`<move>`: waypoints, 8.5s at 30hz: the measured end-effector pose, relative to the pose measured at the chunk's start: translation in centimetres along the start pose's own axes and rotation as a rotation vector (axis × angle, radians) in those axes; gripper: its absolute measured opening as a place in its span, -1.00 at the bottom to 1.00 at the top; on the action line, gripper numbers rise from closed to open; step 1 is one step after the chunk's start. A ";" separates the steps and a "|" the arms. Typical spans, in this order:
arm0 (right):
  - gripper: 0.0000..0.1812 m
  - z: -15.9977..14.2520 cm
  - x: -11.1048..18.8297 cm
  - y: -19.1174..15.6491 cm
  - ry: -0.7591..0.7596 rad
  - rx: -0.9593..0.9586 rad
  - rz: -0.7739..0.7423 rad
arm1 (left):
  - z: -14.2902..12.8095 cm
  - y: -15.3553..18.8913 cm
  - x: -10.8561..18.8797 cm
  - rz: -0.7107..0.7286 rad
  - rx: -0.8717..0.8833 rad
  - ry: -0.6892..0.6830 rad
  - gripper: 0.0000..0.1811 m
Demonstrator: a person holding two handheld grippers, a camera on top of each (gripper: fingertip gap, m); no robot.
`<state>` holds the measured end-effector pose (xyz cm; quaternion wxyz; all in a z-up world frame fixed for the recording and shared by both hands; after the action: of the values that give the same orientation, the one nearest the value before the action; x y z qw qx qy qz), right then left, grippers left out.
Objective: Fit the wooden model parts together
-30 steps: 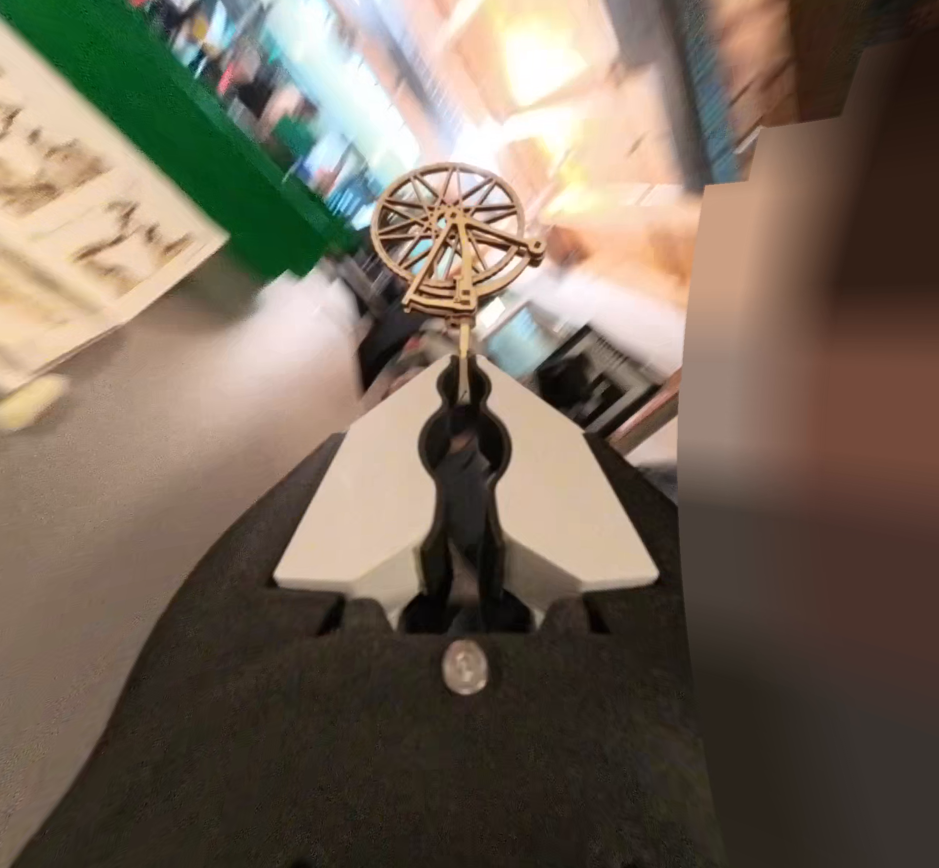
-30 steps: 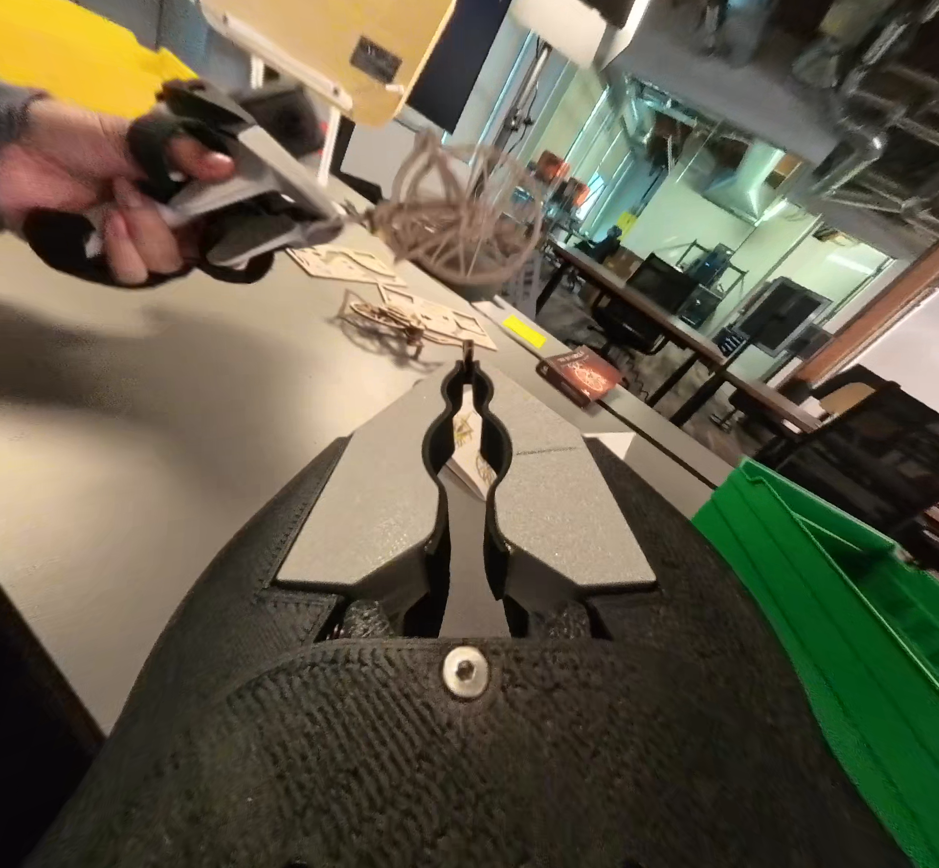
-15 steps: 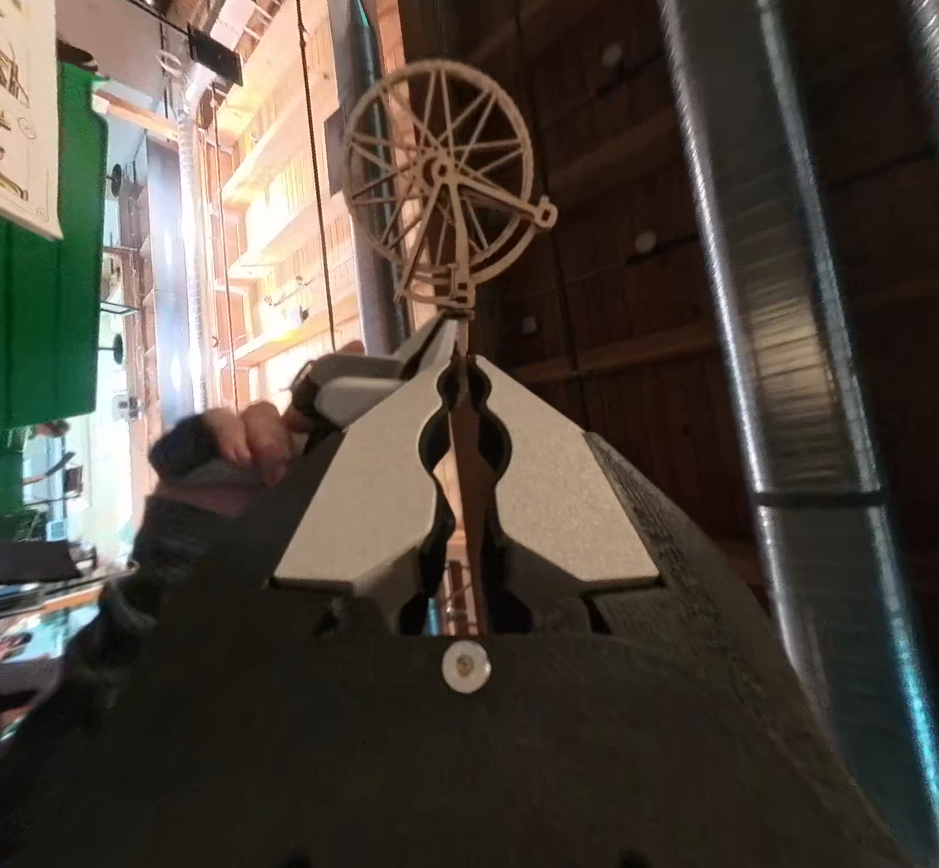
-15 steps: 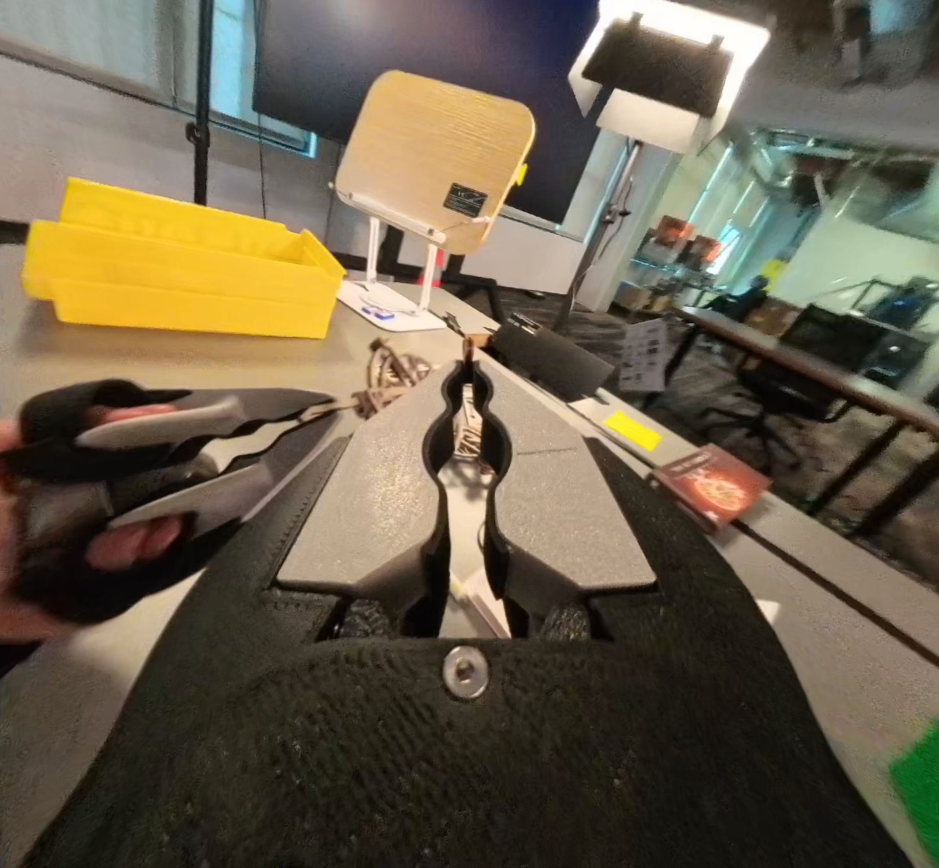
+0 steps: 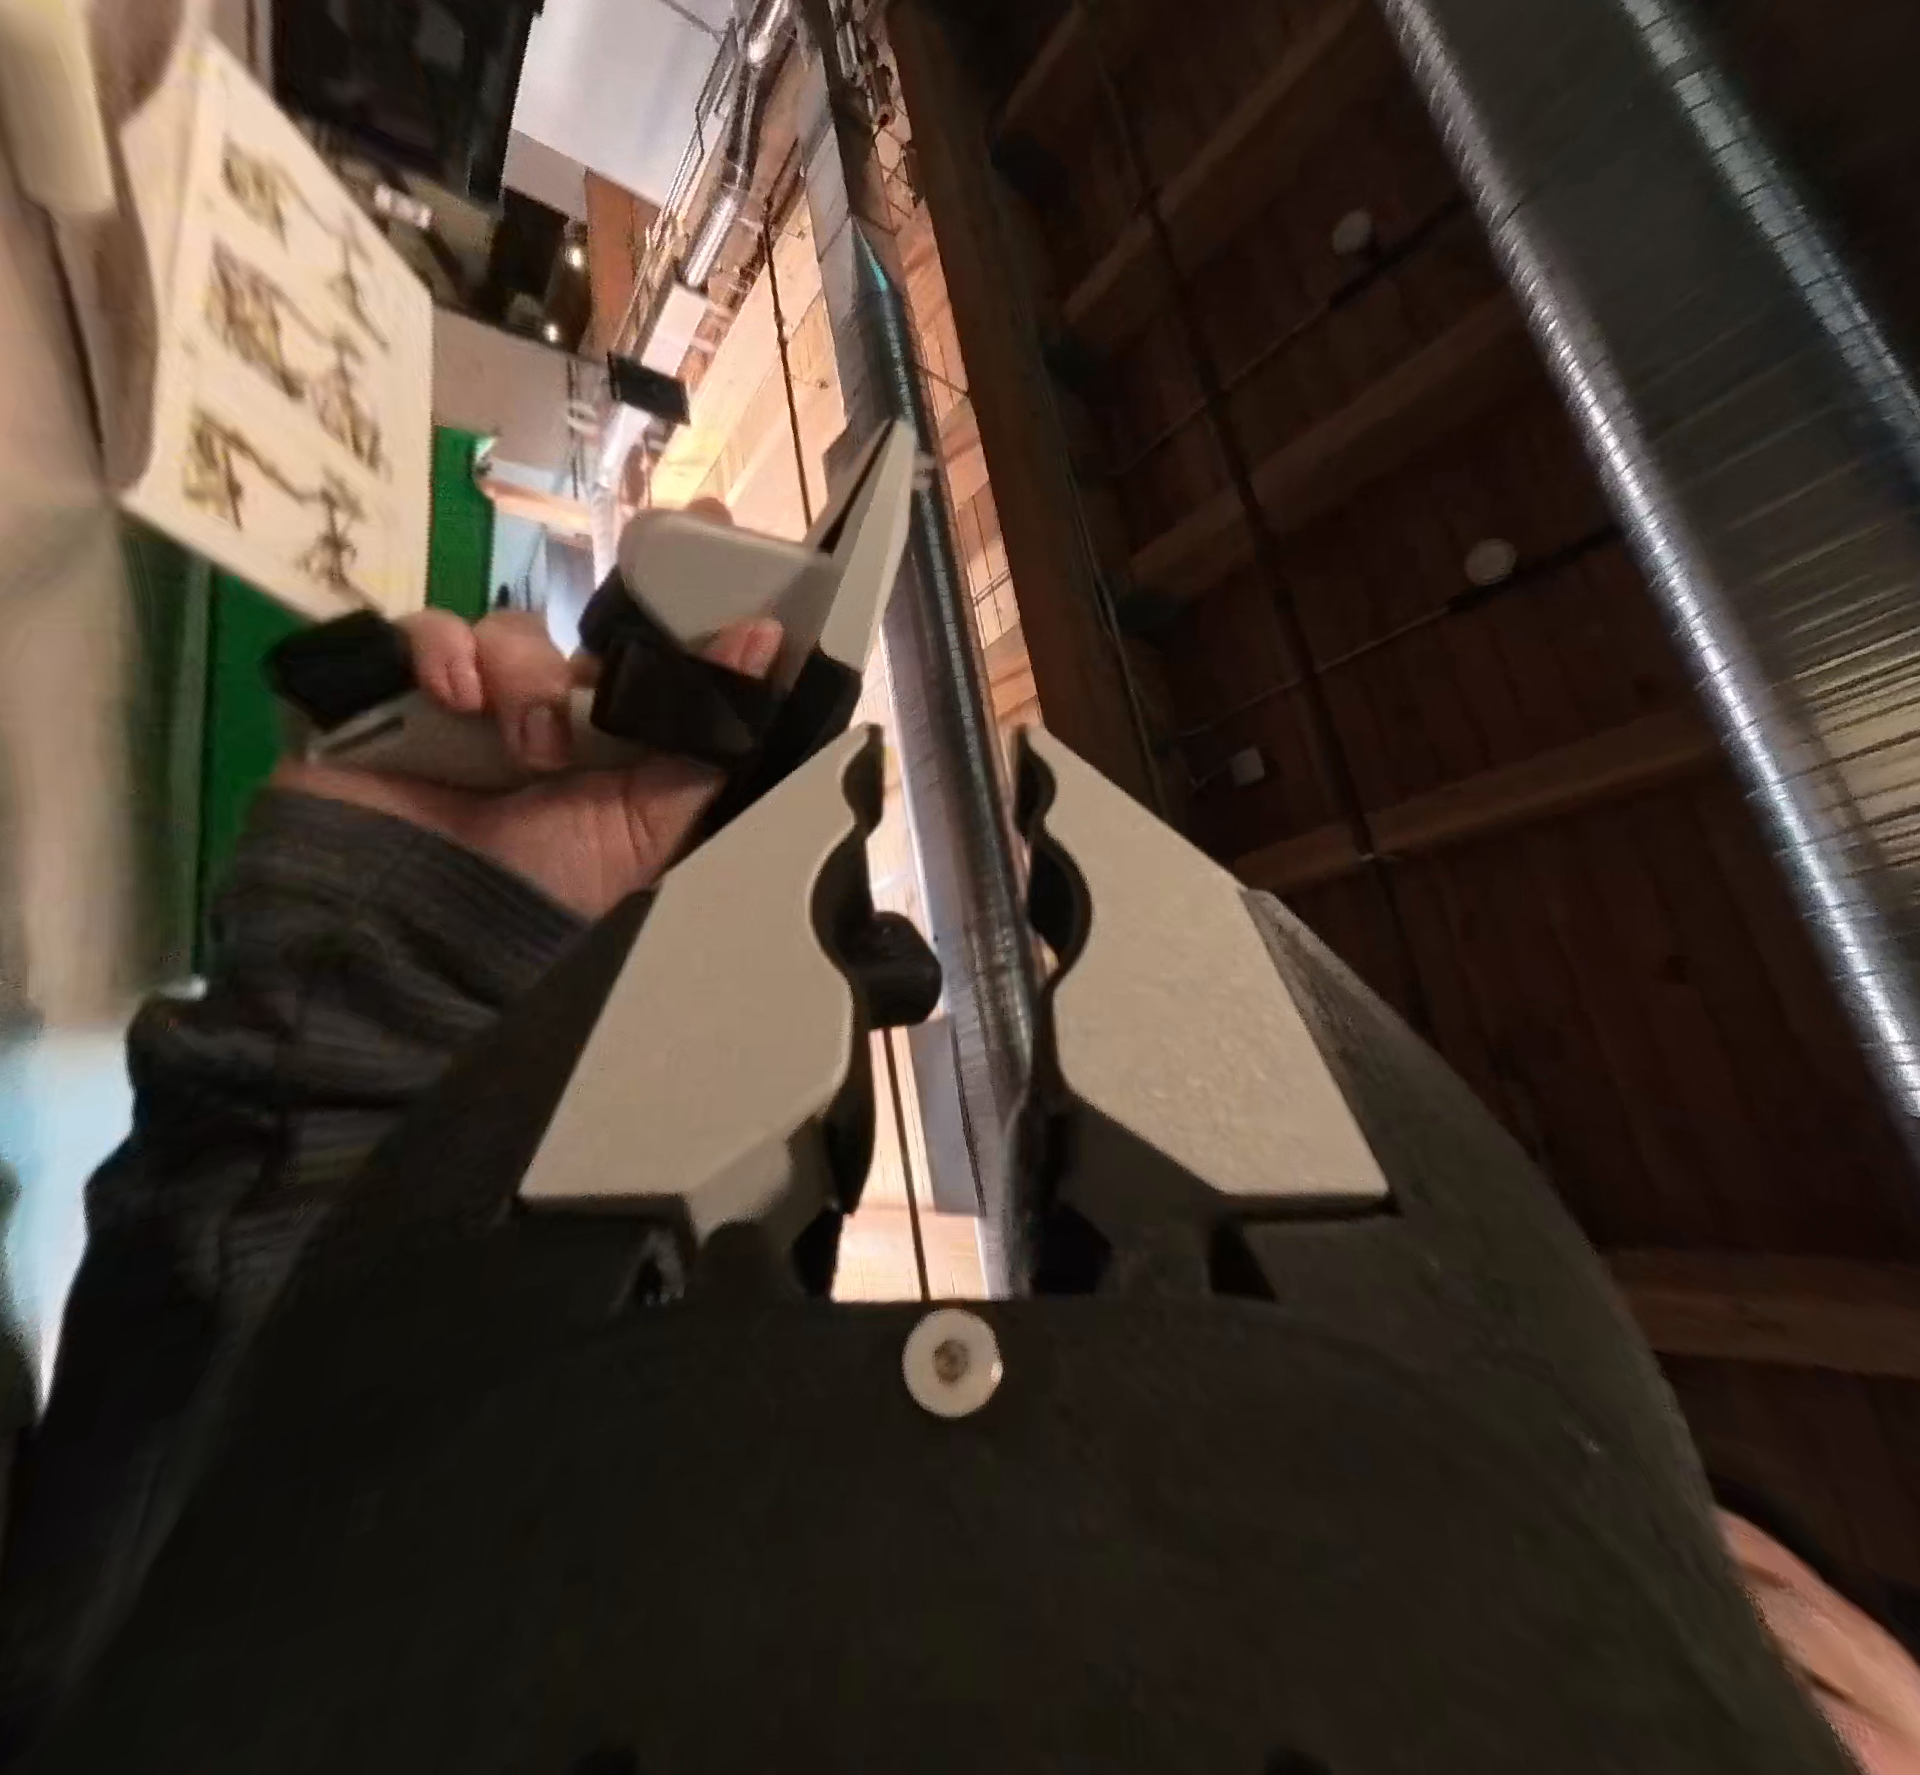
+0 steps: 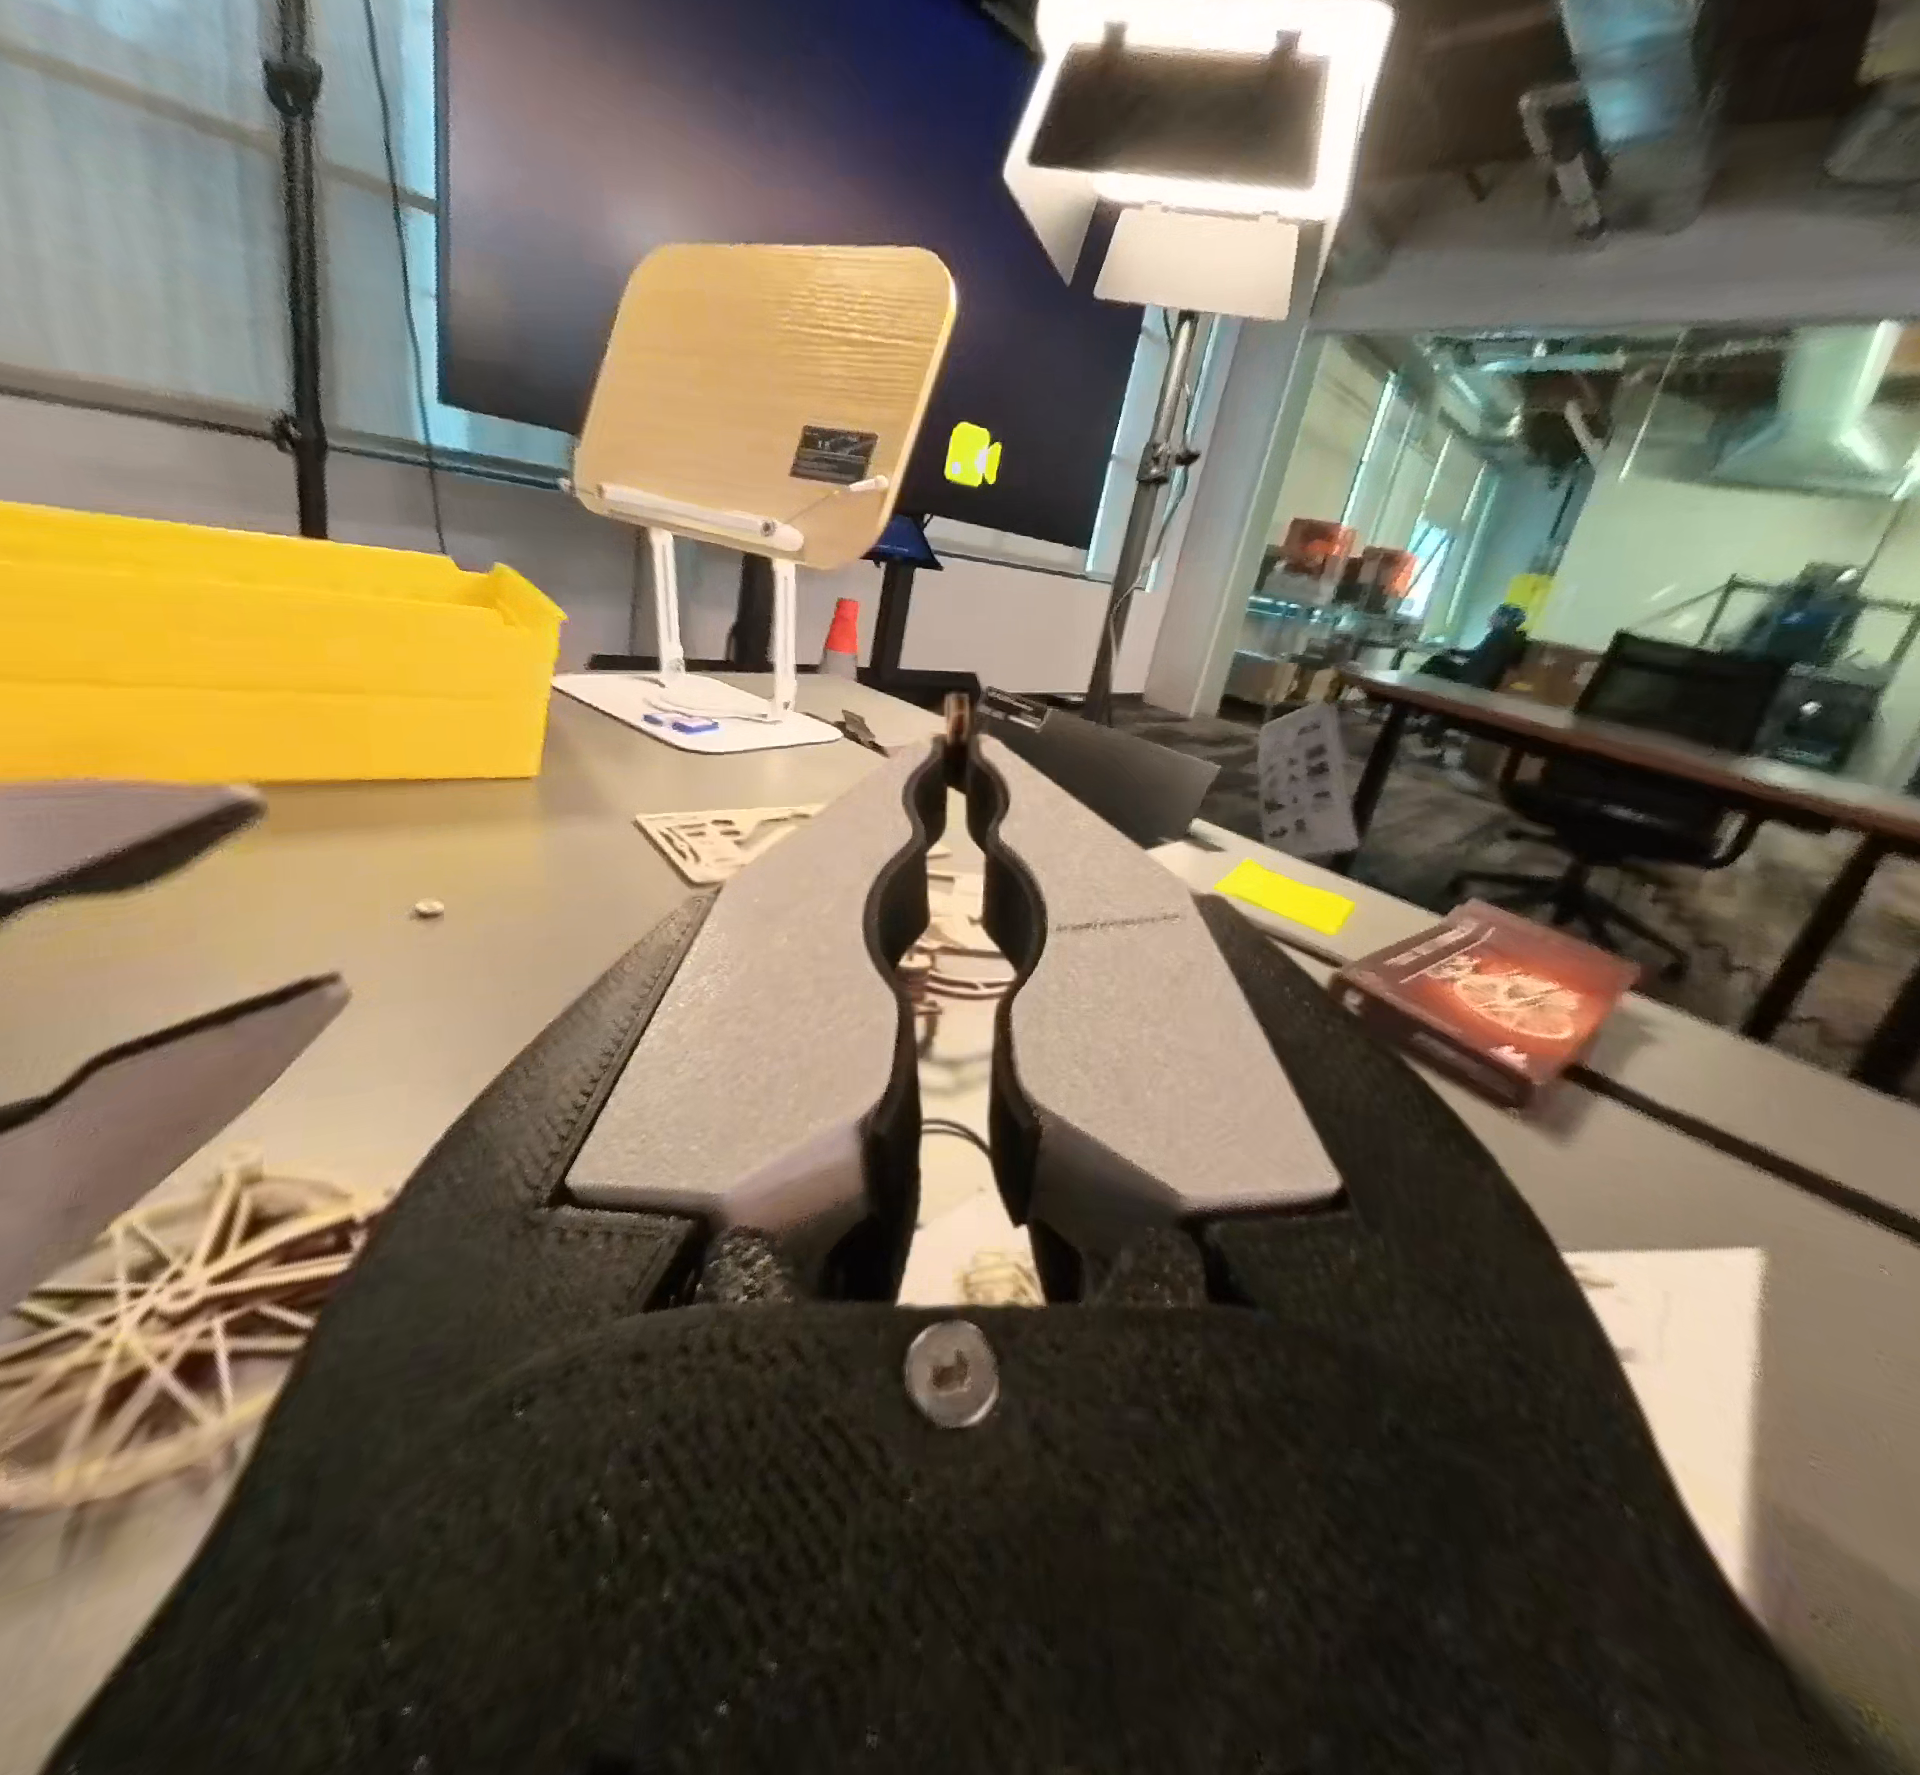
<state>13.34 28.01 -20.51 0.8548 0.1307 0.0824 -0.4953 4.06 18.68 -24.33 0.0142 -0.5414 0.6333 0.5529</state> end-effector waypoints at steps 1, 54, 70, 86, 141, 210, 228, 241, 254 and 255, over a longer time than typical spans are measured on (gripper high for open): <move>-1.00 0.0 0.2 0.1 0.000 0.035 -0.005 | -0.7 -0.3 0.1 0.012 0.020 -0.034 -0.70; -1.00 -7.0 3.0 -7.6 -0.289 0.817 0.494 | 8.9 4.7 3.1 0.985 -1.183 -1.080 -0.38; -1.00 -7.2 2.7 -8.0 -0.159 1.067 0.344 | 13.3 0.8 0.5 1.312 -0.902 -1.186 -0.78; -1.00 -6.8 2.8 -7.2 -0.194 1.007 0.332 | 10.6 0.7 -2.6 0.933 -1.056 -1.187 -0.98; -1.00 -2.6 10.3 -7.7 -0.844 -0.054 0.174 | 4.8 -7.0 -6.2 1.103 -1.035 -1.310 -0.98; -1.00 -4.6 5.3 -0.4 -0.354 0.703 0.359 | 8.4 -3.8 -2.5 0.025 -1.734 -2.401 -0.65; -1.00 -4.1 5.4 1.6 -0.172 0.779 0.185 | 7.8 -6.1 -3.6 0.043 -1.037 -2.855 -0.83; -1.00 -5.0 5.6 0.1 -0.176 0.877 0.232 | 7.9 -4.2 -1.6 0.126 -1.273 -2.720 -0.97; -1.00 -5.6 5.3 -2.5 -0.118 1.009 0.240 | 9.4 -0.2 0.7 0.208 -1.265 -2.305 -0.97; -1.00 -5.6 5.2 -2.7 -0.110 1.018 0.241 | 9.4 -0.1 0.8 0.212 -1.261 -2.298 -0.97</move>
<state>13.47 24.16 -27.66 0.7370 0.5119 -0.2294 -0.3770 -1.66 24.91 -28.52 0.2446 0.3733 -0.0660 0.8925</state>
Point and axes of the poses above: each gripper's, where its closed fingertips meet, x back along the fingers, z out of its top, y = z × x across the jaws, the point moved 6 cm from there along x, back along the fingers, and after that the axes turned 9 degrees about -z, right-handed, at the moved point
